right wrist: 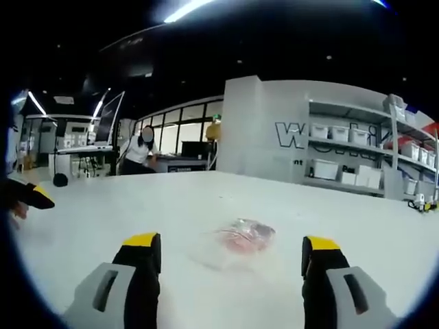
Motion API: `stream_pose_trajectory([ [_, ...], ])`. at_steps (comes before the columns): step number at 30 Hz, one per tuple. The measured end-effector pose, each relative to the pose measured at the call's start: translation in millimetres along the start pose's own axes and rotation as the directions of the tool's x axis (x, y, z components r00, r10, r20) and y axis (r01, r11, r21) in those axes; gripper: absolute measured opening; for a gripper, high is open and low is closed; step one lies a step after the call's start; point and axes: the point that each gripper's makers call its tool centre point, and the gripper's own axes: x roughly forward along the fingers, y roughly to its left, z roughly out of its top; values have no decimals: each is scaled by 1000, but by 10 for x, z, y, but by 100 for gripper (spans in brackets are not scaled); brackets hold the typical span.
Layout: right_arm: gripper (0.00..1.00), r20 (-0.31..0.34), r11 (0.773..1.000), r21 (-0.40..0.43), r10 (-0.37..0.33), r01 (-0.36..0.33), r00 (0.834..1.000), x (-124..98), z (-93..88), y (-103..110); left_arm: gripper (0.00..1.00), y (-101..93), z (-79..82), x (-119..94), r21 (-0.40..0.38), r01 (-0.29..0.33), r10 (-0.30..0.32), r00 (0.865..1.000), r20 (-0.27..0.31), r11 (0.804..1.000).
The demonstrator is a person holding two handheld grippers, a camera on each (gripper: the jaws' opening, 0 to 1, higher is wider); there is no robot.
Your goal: Open the resealable bag by pulling the two sides of the seal apart until the entire bag opening is separated and visibly accessible.
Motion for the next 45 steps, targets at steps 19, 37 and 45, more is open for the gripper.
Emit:
stream_pose_trajectory([
  [19,81,11,1000,19,0,-1,1000,-161,57,58,87,-1,-8,-3,-2,-1,1,1000,3,1000],
  [37,78,21,1000,30,4,-4,1000,-219,117,75,86,-14,7,-11,-3,2,-2,1000,4,1000],
  [45,77,27,999,38,9,-10,1000,-255,146,86,86,-16,13,-10,-3,3,-3,1000,6,1000],
])
